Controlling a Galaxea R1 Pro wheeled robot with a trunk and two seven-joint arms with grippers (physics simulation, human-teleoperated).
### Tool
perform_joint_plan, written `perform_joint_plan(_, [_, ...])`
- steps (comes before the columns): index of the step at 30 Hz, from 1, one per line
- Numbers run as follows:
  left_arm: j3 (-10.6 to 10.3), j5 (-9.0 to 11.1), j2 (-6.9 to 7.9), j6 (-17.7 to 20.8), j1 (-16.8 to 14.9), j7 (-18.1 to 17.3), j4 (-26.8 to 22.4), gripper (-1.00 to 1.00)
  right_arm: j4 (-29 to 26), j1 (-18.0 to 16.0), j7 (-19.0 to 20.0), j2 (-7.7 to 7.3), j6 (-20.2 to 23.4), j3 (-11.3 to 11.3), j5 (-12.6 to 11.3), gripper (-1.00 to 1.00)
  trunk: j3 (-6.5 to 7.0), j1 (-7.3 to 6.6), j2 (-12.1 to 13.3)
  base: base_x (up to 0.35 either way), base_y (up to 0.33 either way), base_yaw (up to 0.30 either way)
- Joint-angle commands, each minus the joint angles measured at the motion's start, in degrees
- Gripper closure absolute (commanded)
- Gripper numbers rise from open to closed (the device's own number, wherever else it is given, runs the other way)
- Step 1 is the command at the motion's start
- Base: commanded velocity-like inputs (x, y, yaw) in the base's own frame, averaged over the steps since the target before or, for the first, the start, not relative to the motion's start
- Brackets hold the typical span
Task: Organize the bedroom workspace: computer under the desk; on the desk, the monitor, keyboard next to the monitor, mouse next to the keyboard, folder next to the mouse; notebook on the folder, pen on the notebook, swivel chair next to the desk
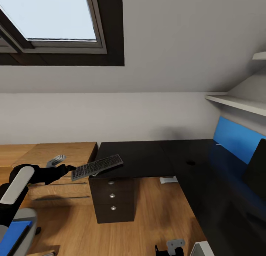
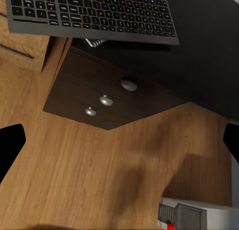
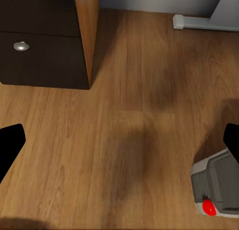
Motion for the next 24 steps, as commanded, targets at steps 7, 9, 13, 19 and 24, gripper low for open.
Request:
perform_joint_plan(7, [-0.44, -3.48, -0.58, 0.0, -0.02, 0.56, -0.02, -1.0, 0.14, 0.26, 1.69, -0.08, -0.71, 0.51, -0.26, -1.0, -0.03, 0.03, -0.04, 0.285, 0.0, 0.0])
perform_joint_plan(9, [-0.52, -4.48, -0.96, 0.0, -0.02, 0.53, -0.02, -1.0, 0.14, 0.63, 1.97, -0.09, -1.41, 0.51, -0.26, -1.0, -0.03, 0.03, -0.04, 0.31, 0.0, 0.0])
perform_joint_plan(13, [-0.58, -5.34, -1.27, -0.02, -0.02, 0.56, -0.02, -1.0, 0.15, 1.08, 2.14, -0.1, -2.51, 0.51, -0.25, -1.0, -0.03, 0.03, -0.04, 0.301, 0.066, 0.0])
perform_joint_plan(19, [-0.56, -5.74, -1.41, -0.03, -0.02, 0.59, -0.02, -1.0, 0.12, 1.27, 2.21, -0.12, -2.92, 0.47, -0.3, -1.0, -0.03, 0.03, -0.04, 0.25, 0.147, 0.0])
perform_joint_plan(24, [-0.21, -5.73, -1.32, -0.92, -0.02, 0.58, -0.02, -1.0, 0.1, 1.3, 2.15, -0.13, -2.72, 0.46, -0.34, -1.0, -0.03, 0.03, -0.04, 0.065, 0.04, 0.0])
